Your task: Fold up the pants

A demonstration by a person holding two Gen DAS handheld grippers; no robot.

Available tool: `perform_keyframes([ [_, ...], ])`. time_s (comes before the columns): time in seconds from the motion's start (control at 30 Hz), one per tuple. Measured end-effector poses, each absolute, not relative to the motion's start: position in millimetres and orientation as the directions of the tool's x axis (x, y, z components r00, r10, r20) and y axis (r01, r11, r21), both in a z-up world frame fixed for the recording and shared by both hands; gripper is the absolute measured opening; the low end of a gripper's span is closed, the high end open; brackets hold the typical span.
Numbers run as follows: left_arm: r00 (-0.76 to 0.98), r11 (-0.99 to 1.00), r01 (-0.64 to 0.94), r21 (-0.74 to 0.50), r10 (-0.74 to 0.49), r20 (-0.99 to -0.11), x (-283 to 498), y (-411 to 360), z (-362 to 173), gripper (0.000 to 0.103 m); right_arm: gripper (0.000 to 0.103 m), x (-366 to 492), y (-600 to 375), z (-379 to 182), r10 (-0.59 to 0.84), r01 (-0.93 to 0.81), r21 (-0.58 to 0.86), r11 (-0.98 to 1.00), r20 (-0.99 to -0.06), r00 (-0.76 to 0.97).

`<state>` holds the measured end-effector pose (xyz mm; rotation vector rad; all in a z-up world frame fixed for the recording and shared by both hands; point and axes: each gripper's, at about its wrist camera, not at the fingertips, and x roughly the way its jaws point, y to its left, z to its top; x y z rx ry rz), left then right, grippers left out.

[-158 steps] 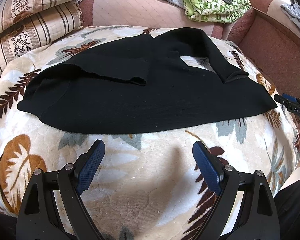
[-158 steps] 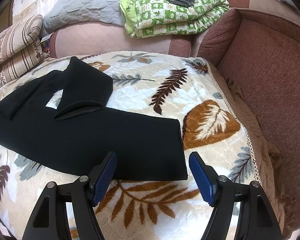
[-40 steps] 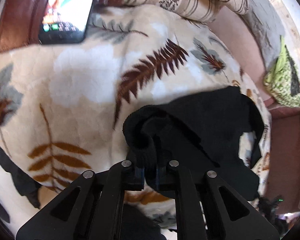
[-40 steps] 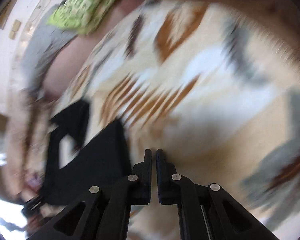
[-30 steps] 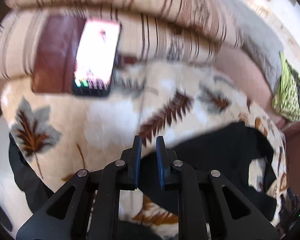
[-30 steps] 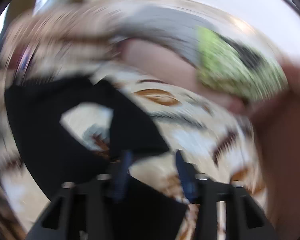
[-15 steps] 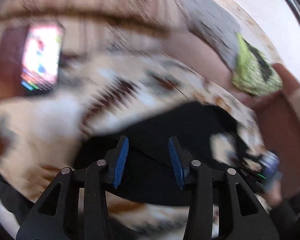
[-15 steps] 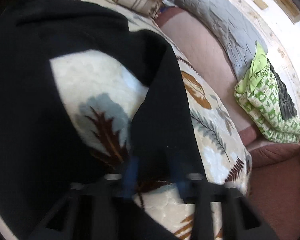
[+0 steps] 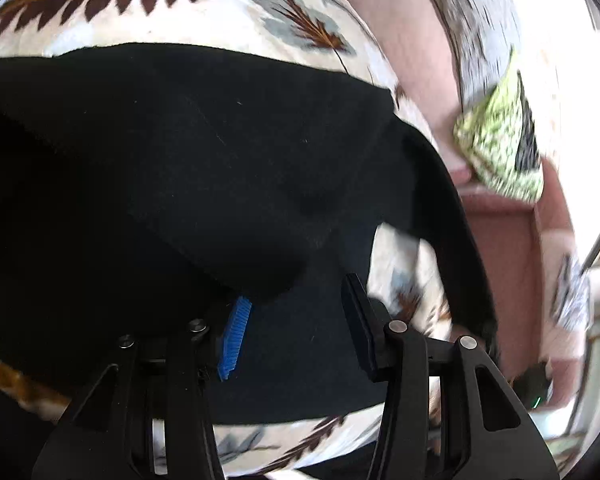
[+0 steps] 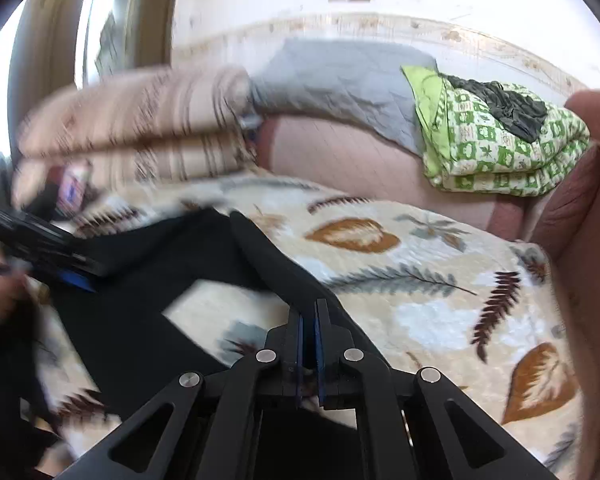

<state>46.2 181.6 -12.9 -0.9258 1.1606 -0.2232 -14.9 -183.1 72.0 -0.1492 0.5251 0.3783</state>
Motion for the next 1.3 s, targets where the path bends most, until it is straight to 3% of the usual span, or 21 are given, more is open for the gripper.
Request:
perform_keyframes([
  [0.07, 0.450, 0.591, -0.319, -0.741, -0.594, -0.667, 44, 189, -16, 0.017, 0.004, -24, -187, 78, 0.369, -0.415, 0.014, 0.910, -0.488, 0.791],
  [0.1, 0.447, 0.596, -0.330, -0.732, -0.584, -0.678, 42, 192, -17, 0.009, 0.004, -29, -189, 81, 0.384, -0.422, 0.028, 0.906, -0.474, 0.793],
  [0.2, 0.475, 0.552, -0.351, -0.757, -0.591, -0.652, 29, 206, -15, 0.008, 0.004, -37, -198, 87, 0.443, -0.447, 0.100, 0.889, -0.435, 0.784],
  [0.33, 0.588, 0.527, -0.221, -0.820, -0.599, -0.544, 6, 231, 34, 0.008, 0.004, -46, -214, 97, 0.532, -0.488, 0.212, 0.847, -0.356, 0.768],
  [0.53, 0.777, 0.539, -0.135, -0.831, -0.463, -0.426, 14, 296, 89, 0.008, 0.004, -68, -253, 115, 0.672, -0.578, 0.426, 0.696, -0.105, 0.733],
  [0.7, 0.814, 0.542, -0.189, -0.819, -0.380, -0.440, 48, 323, 75, 0.008, 0.004, -77, -275, 120, 0.716, -0.631, 0.500, 0.593, 0.030, 0.697],
  [0.77, 0.811, 0.572, -0.214, -0.792, -0.347, -0.470, 68, 317, 67, 0.008, 0.004, -66, -281, 112, 0.692, -0.577, 0.542, 0.611, -0.012, 0.722],
  [1.0, 0.764, 0.602, -0.314, -0.734, -0.299, -0.572, 117, 308, 28, 0.008, 0.004, 29, -305, 49, 0.471, -0.157, 0.630, 0.760, -0.368, 0.802],
  [1.07, 0.748, 0.622, -0.332, -0.709, -0.285, -0.599, 121, 306, 21, 0.009, 0.004, 51, -308, 37, 0.409, -0.079, 0.610, 0.789, -0.425, 0.808],
  [1.2, 0.694, 0.722, -0.370, -0.585, -0.204, -0.690, 132, 297, 19, 0.010, 0.009, 77, -294, 43, 0.175, 0.022, 0.380, 0.925, -0.476, 0.862],
  [1.27, 0.693, 0.750, -0.392, -0.533, -0.141, -0.707, 130, 296, 23, 0.017, 0.009, 80, -283, 49, 0.056, 0.086, 0.258, 0.962, -0.497, 0.866],
  [1.3, 0.692, 0.762, -0.401, -0.509, -0.112, -0.713, 128, 297, 25, 0.025, 0.009, 79, -279, 53, 0.026, 0.102, 0.229, 0.968, -0.495, 0.868],
])
